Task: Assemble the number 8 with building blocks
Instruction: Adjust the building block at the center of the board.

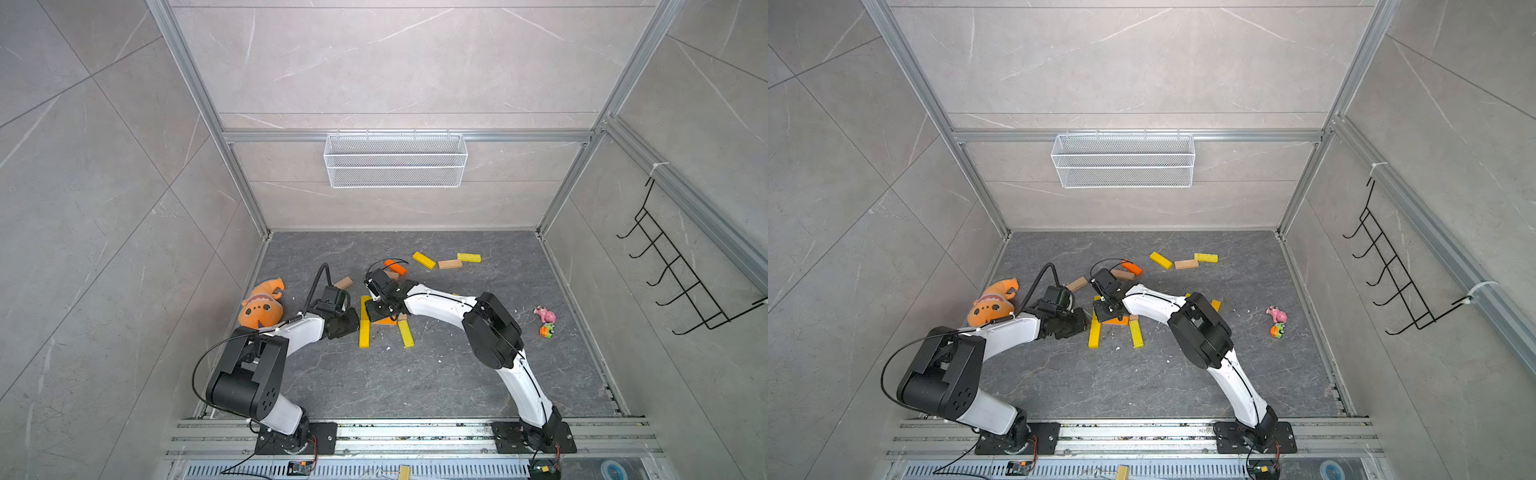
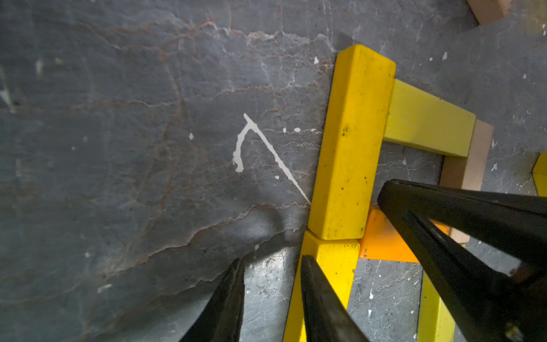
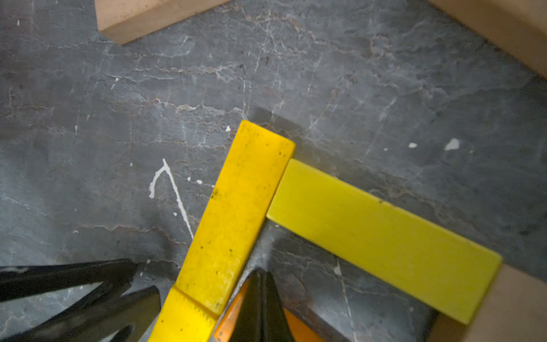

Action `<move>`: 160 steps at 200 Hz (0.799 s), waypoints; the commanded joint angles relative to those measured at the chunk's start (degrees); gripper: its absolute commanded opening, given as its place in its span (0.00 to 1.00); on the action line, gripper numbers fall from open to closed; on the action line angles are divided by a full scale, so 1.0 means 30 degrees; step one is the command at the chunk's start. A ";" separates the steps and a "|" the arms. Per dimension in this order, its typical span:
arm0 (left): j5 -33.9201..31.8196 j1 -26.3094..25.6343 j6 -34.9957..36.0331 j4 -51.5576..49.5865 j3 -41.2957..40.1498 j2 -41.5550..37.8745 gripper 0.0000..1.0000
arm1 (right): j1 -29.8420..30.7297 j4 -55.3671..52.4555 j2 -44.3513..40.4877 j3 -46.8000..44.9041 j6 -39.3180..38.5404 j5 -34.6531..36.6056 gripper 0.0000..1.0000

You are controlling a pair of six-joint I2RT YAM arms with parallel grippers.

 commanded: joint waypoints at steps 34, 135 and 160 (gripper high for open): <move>-0.0283 0.0068 -0.0102 -0.1310 0.0156 -0.0185 0.36 | 0.0046 0.0152 -0.0490 -0.0577 -0.0273 -0.0217 0.00; 0.0156 0.0054 -0.0357 -0.0835 -0.0195 0.0065 0.36 | 0.0069 0.0269 -0.1384 -0.0631 -0.0384 0.0363 0.00; 0.0266 0.0064 -0.0479 -0.0691 -0.0275 0.0050 0.36 | 0.0061 0.0485 -0.2241 -0.1374 -0.0375 0.0790 0.00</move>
